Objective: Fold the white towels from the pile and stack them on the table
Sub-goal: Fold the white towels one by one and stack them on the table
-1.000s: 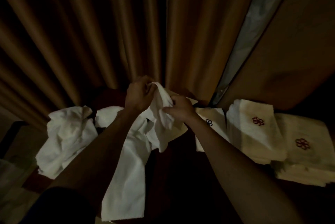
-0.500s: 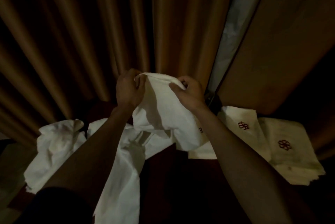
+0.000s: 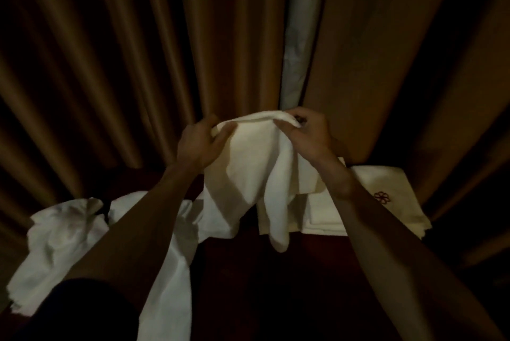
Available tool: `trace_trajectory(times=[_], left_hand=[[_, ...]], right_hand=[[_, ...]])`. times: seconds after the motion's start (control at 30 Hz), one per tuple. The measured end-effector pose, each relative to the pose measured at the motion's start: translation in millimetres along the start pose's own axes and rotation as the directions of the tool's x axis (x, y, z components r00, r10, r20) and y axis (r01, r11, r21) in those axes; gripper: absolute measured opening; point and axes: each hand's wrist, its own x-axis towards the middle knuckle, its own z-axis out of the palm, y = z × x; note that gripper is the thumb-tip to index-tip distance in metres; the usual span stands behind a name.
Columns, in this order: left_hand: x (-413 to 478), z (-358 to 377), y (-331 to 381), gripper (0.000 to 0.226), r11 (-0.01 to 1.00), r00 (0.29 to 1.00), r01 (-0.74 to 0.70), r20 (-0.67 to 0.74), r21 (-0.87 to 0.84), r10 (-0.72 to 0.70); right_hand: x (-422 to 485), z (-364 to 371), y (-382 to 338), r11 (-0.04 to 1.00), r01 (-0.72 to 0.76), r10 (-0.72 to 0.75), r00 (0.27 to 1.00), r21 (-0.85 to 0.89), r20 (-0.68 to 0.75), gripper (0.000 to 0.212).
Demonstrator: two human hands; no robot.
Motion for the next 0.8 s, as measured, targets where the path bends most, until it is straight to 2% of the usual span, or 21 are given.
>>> trace_trajectory(times=[0.13, 0.27, 0.37, 0.53, 0.7, 0.8], left_hand=[[-27.7, 15.4, 19.1, 0.045, 0.999, 0.977, -0.034, 0.213, 0.006, 0.032], [-73.7, 43.0, 27.3, 0.045, 1.000, 0.924, -0.028, 0.382, -0.010, 0.029], [-112.3, 63.2, 30.8, 0.034, 1.000, 0.896, 0.002, 0.444, -0.025, 0.009], [-161.0, 88.2, 22.2, 0.037, 1.000, 0.837, 0.031, 0.547, 0.001, -0.026], [-194.7, 98.5, 3.3, 0.033, 0.999, 0.738, -0.009, 0.675, 0.044, -0.023], [-216.9, 102.2, -4.7, 0.032, 0.991, 0.718, -0.003, 0.690, 0.136, -0.092]], right_hand=[[-32.7, -35.3, 15.3, 0.996, -0.061, 0.061, 0.998, -0.058, 0.009, 0.010], [-81.9, -60.3, 54.9, 0.975, -0.104, 0.120, 0.990, -0.198, 0.075, 0.006], [-122.1, -73.4, 84.5, 0.935, -0.085, 0.142, 0.979, -0.343, 0.146, 0.009], [-171.0, -86.2, 115.4, 0.881, -0.182, 0.303, 0.926, -0.437, 0.226, 0.010], [-206.6, -96.4, 135.0, 0.842, -0.267, 0.411, 0.881, -0.470, 0.236, 0.005], [-228.0, -104.9, 145.8, 0.803, -0.287, 0.452, 0.864, -0.522, 0.221, 0.008]])
